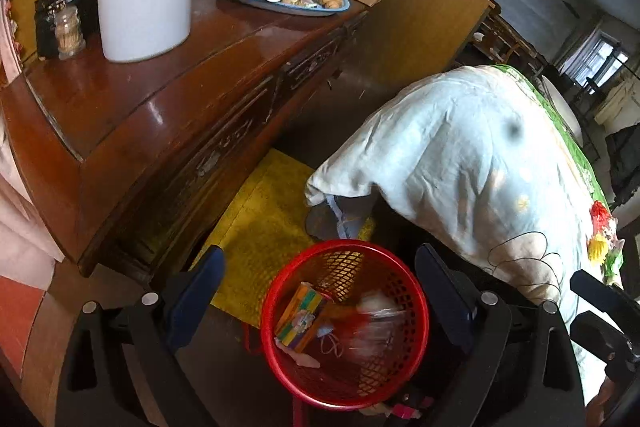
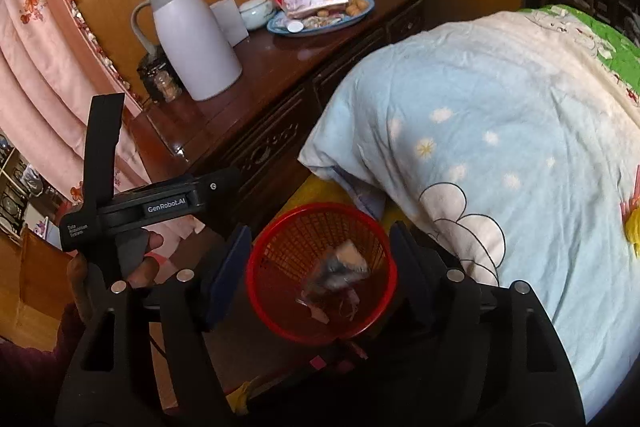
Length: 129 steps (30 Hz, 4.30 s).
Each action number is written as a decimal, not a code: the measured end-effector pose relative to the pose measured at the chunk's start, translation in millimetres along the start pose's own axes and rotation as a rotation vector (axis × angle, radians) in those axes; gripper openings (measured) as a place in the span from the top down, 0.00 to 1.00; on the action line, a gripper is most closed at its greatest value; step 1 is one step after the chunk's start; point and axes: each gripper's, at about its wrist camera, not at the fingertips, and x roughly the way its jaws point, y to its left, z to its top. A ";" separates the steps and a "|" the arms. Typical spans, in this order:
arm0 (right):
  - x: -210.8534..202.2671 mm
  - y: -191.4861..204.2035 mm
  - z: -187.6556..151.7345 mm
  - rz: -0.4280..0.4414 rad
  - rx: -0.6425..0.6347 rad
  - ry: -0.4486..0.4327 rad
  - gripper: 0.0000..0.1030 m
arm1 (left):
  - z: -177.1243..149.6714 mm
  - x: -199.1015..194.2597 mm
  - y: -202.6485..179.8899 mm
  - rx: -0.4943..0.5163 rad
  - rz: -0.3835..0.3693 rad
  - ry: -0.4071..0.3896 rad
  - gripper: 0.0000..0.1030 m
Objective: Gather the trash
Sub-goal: 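Carry both bags to the red wastebasket and open both tools over it, then grasp the yellow pom-pom with the left tool while the right tool grasps the white paper cup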
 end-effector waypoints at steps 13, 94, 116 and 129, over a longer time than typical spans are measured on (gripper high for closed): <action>-53.1 -23.7 -13.6 -0.032 0.066 -0.121 0.30 | -0.3 -41.5 -46.6 0.109 -0.009 -0.082 0.09; -175.6 -340.7 -143.9 -0.587 0.662 -0.315 0.18 | -85.9 104.5 -425.5 0.774 -0.186 -0.042 0.04; -178.0 -350.5 -148.9 -0.550 0.700 -0.356 0.18 | -68.7 87.8 -406.1 0.729 -0.231 -0.036 0.58; -217.4 -321.8 -143.1 -0.551 0.674 -0.473 0.20 | -58.5 32.9 -404.7 0.719 -0.311 -0.103 0.68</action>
